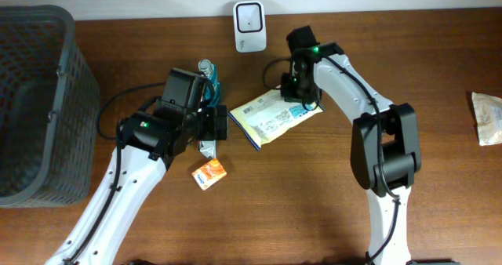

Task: Scan the item barcode

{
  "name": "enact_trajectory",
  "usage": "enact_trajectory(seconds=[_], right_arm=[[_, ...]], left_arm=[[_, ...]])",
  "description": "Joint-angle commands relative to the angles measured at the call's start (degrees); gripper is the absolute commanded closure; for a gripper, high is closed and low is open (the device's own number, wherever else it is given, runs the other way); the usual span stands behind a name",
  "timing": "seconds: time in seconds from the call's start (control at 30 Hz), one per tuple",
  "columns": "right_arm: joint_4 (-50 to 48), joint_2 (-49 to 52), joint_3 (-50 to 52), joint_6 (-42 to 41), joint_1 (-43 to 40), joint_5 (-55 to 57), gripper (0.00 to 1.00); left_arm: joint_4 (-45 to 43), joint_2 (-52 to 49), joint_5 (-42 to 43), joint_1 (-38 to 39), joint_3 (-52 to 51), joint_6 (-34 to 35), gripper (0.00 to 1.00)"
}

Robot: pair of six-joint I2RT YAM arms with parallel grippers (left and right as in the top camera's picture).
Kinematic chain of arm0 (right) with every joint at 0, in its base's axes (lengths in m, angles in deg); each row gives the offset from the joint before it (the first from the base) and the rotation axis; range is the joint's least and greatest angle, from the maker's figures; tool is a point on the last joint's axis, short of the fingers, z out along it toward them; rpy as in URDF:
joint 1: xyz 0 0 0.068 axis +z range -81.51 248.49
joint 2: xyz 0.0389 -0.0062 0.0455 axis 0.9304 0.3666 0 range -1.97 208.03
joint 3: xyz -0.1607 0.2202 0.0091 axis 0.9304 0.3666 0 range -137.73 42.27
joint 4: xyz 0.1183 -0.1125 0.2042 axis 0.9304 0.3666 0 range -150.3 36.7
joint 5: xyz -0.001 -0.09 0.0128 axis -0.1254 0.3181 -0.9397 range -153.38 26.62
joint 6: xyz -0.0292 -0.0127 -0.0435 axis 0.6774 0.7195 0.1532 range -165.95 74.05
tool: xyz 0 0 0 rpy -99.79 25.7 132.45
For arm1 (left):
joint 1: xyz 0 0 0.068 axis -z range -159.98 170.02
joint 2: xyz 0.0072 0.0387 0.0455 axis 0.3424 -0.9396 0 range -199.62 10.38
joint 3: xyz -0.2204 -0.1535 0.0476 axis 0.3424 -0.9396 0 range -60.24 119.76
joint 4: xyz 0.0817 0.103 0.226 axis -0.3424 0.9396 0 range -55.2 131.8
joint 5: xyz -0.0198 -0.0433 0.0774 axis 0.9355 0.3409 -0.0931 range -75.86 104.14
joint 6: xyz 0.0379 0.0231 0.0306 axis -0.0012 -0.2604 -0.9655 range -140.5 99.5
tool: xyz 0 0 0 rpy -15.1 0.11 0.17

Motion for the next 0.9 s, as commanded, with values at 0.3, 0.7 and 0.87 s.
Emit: enact_trajectory(seconds=[0.3, 0.7, 0.87], right_arm=[[15.43, -2.67, 0.0, -1.05, -2.25, -5.09, 0.64], [19.89, -4.44, -0.04, 1.97, 0.13, -10.56, 0.67], [10.47, -4.42, -0.02, 1.97, 0.63, -16.2, 0.75]], left_arm=[[0.2, -0.44, -0.66, -0.15, -0.76, 0.57, 0.01], [0.11, -0.44, -0.61, -0.15, -0.76, 0.57, 0.01], [-0.02, -0.44, -0.63, -0.15, -0.79, 0.59, 0.01]])
